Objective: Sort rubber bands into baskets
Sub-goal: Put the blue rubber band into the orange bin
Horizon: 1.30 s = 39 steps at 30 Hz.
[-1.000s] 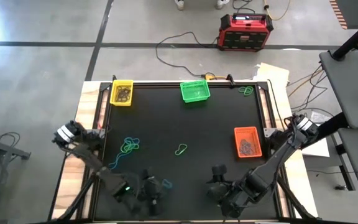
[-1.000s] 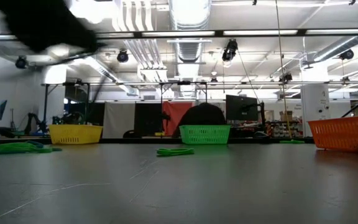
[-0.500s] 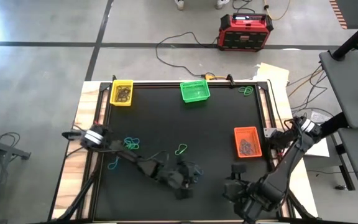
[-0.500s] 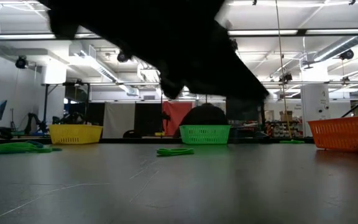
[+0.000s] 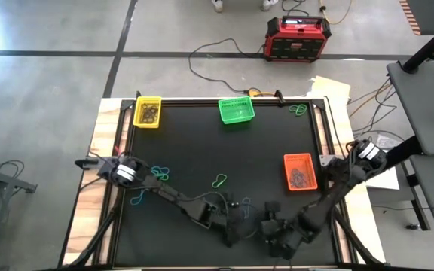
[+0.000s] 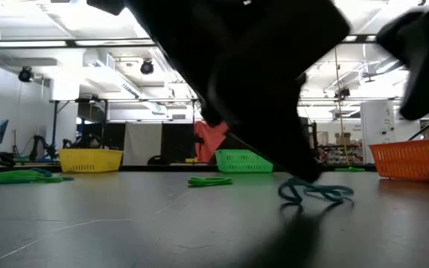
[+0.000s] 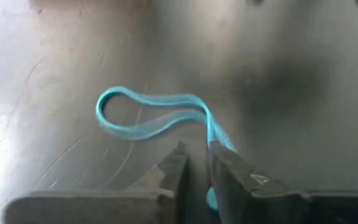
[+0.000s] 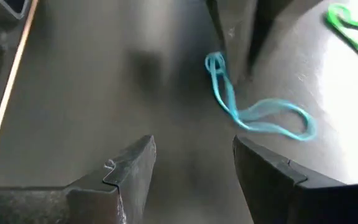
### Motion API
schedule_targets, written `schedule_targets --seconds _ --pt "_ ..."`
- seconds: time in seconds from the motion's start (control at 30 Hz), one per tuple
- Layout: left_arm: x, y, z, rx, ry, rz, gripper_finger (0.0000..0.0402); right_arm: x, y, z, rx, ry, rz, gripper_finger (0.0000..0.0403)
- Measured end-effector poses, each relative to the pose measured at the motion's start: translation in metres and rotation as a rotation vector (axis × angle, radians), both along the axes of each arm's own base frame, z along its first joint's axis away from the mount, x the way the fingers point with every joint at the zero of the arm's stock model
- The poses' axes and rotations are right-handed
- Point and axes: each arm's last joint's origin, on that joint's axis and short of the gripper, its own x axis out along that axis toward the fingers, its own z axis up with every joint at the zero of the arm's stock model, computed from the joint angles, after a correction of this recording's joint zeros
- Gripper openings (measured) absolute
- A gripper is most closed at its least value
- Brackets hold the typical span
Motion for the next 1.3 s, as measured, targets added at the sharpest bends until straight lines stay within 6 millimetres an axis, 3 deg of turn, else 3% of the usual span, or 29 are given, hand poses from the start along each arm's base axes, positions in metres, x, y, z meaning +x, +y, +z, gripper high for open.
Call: schedule_targets --seconds 0.17,0.3,0.5,0.7,1.07,1.3 --pt "-0.008 -0.013 0.021 0.060 0.098 -0.022 0.0110 0.015 -0.019 -0.021 0.075 -0.142 0.025 0.0210" --pt "-0.035 -0.031 0.037 0.179 0.145 0.049 0.0141 0.017 -0.034 -0.034 0.084 -0.243 0.016 0.0210" --pt "-0.088 -0.061 0.052 0.292 0.021 0.235 0.0148 0.019 -0.055 -0.047 0.117 -0.309 -0.004 0.0210" --pt "-0.117 -0.080 0.040 0.267 -0.062 0.292 0.0148 0.024 -0.060 -0.052 0.145 -0.292 0.044 0.0210" --pt "-0.129 -0.078 0.025 0.232 -0.103 0.371 0.0148 0.044 -0.062 -0.089 0.106 -0.242 0.012 0.0203" --pt "-0.129 -0.077 0.026 0.252 -0.122 0.376 0.0148 0.040 -0.066 -0.100 0.068 -0.165 -0.025 0.0123"
